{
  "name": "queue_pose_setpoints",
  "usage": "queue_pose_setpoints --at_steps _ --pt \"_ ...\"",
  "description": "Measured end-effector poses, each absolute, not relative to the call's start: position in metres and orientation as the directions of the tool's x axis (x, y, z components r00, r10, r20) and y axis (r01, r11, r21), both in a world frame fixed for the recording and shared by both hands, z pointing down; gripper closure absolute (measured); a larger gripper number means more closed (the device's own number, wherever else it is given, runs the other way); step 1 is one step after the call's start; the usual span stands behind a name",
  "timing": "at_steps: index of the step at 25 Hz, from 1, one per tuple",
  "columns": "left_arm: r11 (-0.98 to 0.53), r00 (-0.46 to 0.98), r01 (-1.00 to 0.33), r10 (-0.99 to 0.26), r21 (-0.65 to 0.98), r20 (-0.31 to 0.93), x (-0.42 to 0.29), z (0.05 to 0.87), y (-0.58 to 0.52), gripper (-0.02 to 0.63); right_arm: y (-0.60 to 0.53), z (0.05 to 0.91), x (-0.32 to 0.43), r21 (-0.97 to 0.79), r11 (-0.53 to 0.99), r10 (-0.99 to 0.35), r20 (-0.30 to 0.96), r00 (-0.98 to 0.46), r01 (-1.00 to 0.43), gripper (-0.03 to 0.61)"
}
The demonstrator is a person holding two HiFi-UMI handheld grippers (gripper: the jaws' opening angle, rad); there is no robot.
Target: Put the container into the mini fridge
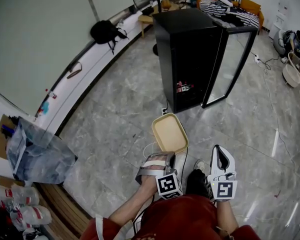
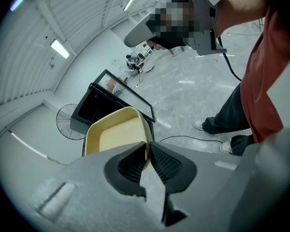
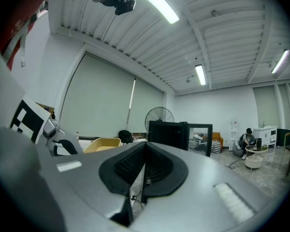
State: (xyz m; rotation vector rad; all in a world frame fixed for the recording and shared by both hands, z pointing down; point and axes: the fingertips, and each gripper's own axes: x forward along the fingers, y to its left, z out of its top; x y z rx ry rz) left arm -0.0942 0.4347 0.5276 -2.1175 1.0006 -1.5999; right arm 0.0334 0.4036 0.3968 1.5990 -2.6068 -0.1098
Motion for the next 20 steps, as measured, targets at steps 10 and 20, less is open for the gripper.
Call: queue_pose_setpoints --at_steps 10,20 --pt "-0.733 0.118 -0.353 -0.651 -0.582 0.75 -0.062 0.536 0.35 0.576 0.305 0.4 0.078 0.074 0.436 -0.9 0.034 -0.435 -0.897 0.578" --pt "-0.758 0.106 -0.325 -0.623 -0.565 0.775 -0.019 0.536 0.258 0.577 0.211 0.413 0.119 0.027 0.439 -0.897 0.077 -0.436 -0.898 0.578"
